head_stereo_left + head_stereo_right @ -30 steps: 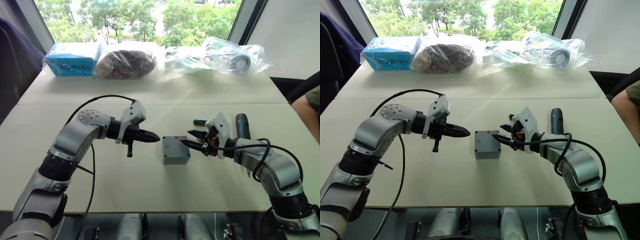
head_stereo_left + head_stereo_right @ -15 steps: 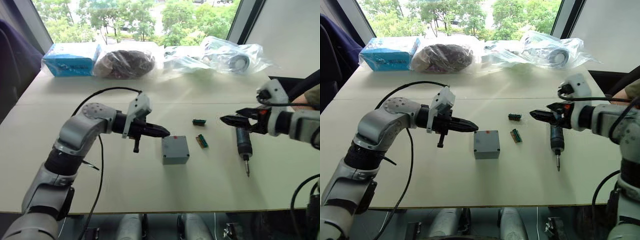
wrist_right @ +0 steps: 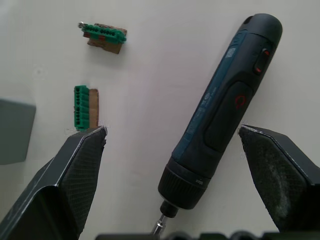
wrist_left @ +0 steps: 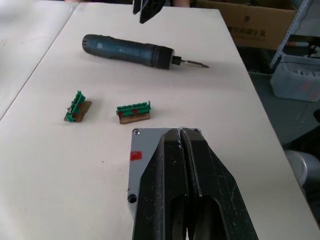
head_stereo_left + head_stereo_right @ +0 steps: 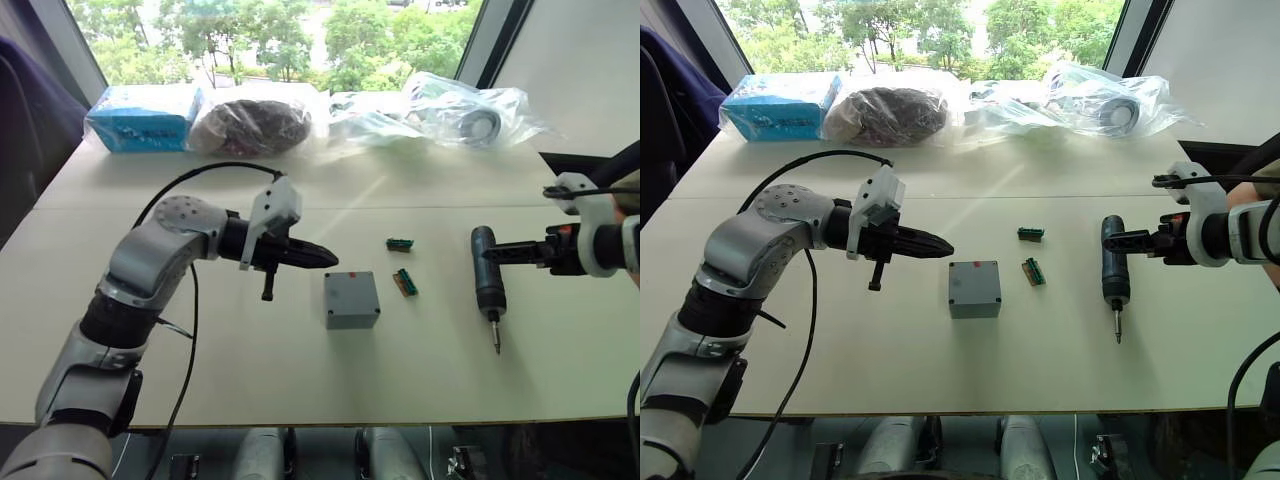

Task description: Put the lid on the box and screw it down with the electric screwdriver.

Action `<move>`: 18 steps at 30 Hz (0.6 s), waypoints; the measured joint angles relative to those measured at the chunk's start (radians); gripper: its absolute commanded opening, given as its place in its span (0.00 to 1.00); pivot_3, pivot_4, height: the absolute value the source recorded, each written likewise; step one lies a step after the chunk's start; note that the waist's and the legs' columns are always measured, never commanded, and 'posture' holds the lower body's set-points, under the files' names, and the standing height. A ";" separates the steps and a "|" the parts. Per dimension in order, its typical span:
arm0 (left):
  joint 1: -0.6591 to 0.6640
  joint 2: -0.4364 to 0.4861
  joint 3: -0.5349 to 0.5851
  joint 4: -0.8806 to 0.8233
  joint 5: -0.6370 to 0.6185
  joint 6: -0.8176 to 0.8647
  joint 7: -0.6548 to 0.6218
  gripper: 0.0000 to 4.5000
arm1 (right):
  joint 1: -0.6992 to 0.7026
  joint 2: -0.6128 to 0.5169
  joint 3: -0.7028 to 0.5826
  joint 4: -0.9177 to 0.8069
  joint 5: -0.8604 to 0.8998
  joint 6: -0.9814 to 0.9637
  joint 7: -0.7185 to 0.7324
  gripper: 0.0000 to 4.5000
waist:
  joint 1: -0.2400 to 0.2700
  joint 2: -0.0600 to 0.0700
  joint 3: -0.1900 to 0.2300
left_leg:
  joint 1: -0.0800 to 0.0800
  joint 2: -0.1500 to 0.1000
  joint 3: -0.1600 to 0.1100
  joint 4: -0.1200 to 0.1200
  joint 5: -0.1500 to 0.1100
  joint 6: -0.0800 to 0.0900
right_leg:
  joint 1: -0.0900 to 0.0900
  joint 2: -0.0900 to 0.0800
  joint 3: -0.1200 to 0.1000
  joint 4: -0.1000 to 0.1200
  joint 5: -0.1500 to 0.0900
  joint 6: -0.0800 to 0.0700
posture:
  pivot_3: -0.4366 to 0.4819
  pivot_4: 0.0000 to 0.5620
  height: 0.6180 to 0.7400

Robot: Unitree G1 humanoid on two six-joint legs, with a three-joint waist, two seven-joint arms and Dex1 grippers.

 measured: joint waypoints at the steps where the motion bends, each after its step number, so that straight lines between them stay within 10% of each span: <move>1: 0.000 0.011 0.000 0.000 0.008 -0.004 -0.002 0.00 | -0.001 -0.004 0.009 0.009 0.005 0.000 0.005 0.98 | 0.000 0.000 0.000 | 0.000 0.000 0.000 0.000 0.000 0.000 | 0.000 0.000 0.000 0.000 0.000 0.000 | 0.48 0.27 1.00; 18: 0.047 0.039 -0.008 -0.056 0.050 -0.006 0.003 0.00 | -0.122 -0.013 0.309 0.309 0.011 0.000 0.031 0.98 | -0.001 0.000 0.000 | 0.000 0.000 0.001 0.000 0.000 0.000 | -0.001 0.000 0.000 0.000 0.000 0.000 | 0.48 0.27 1.00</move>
